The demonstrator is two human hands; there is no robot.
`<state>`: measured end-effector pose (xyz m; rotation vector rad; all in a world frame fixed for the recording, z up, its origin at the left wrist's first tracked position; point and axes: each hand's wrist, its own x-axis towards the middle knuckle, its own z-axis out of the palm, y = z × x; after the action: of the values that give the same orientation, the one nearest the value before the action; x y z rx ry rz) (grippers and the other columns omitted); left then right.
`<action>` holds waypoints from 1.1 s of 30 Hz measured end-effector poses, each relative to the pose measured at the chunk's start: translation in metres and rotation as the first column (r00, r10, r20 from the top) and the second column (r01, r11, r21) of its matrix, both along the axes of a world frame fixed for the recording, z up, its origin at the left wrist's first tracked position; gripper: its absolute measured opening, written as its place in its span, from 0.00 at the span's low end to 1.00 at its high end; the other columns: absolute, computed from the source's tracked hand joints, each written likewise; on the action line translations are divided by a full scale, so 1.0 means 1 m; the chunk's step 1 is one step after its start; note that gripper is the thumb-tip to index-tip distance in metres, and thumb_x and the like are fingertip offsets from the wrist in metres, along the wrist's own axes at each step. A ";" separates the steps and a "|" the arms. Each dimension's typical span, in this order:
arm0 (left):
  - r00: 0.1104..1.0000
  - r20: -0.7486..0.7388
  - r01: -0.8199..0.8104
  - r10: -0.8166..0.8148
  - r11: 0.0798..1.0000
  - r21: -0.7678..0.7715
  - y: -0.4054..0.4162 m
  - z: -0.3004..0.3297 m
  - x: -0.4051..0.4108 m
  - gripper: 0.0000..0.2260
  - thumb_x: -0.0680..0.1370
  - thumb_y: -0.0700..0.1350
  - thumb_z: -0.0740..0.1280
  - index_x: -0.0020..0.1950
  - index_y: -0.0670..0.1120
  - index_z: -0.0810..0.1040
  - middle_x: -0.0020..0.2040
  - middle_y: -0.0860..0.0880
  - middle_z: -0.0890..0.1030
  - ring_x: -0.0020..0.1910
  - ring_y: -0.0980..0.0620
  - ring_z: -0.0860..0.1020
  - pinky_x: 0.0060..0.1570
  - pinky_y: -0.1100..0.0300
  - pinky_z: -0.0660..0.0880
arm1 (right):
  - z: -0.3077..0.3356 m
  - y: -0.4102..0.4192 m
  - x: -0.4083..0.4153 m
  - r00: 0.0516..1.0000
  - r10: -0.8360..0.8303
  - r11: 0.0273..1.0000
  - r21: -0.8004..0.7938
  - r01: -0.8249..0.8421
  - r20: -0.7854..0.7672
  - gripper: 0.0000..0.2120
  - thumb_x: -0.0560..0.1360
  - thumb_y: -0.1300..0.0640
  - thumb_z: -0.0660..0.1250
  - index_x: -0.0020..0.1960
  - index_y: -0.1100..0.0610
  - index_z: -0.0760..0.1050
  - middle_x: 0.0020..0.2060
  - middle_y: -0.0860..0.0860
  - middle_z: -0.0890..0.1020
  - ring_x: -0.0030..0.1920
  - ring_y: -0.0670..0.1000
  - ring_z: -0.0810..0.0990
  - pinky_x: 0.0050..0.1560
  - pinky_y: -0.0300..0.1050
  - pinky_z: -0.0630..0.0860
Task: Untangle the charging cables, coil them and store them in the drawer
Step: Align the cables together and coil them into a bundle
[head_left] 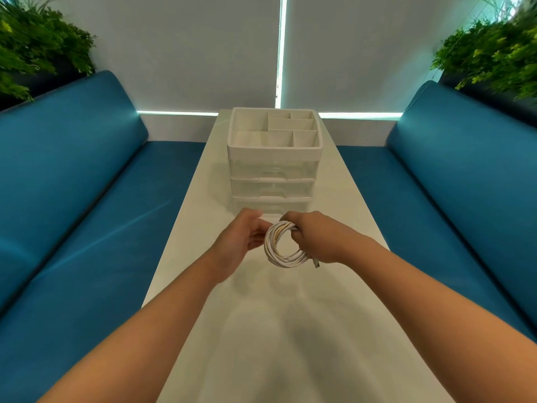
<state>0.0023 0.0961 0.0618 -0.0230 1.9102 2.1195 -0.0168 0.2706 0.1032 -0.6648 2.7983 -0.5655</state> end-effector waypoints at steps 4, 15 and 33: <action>0.977 -0.121 0.124 -0.173 0.934 -0.335 0.012 0.019 0.003 0.13 0.81 0.56 0.61 0.45 0.53 0.82 0.44 0.50 0.84 0.45 0.57 0.80 0.55 0.61 0.74 | 0.007 0.000 -0.007 1.000 0.025 1.000 0.012 -0.025 -0.007 0.20 0.78 0.64 0.54 0.66 0.47 0.71 0.38 0.48 0.77 0.31 0.45 0.73 0.31 0.40 0.71; 0.948 -0.318 -0.055 0.035 0.997 -0.056 0.026 0.005 -0.008 0.09 0.83 0.47 0.60 0.57 0.43 0.74 0.36 0.54 0.77 0.41 0.54 0.76 0.47 0.57 0.72 | 0.002 0.008 -0.016 0.979 -0.188 0.957 -0.237 0.165 -0.075 0.05 0.77 0.59 0.60 0.45 0.59 0.73 0.37 0.53 0.80 0.36 0.53 0.77 0.36 0.46 0.74; 0.999 -0.024 -0.027 0.023 0.980 -0.197 0.032 0.021 -0.016 0.22 0.80 0.62 0.59 0.46 0.44 0.78 0.28 0.51 0.72 0.30 0.52 0.73 0.45 0.55 0.69 | -0.008 -0.003 -0.014 0.989 -0.078 0.976 -0.212 0.050 -0.123 0.07 0.76 0.62 0.59 0.50 0.56 0.74 0.42 0.52 0.81 0.40 0.52 0.79 0.42 0.50 0.77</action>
<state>-0.0138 0.1285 0.0828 -0.0657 2.1357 1.9446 -0.0304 0.2678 0.0954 -0.6750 2.9164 -0.8686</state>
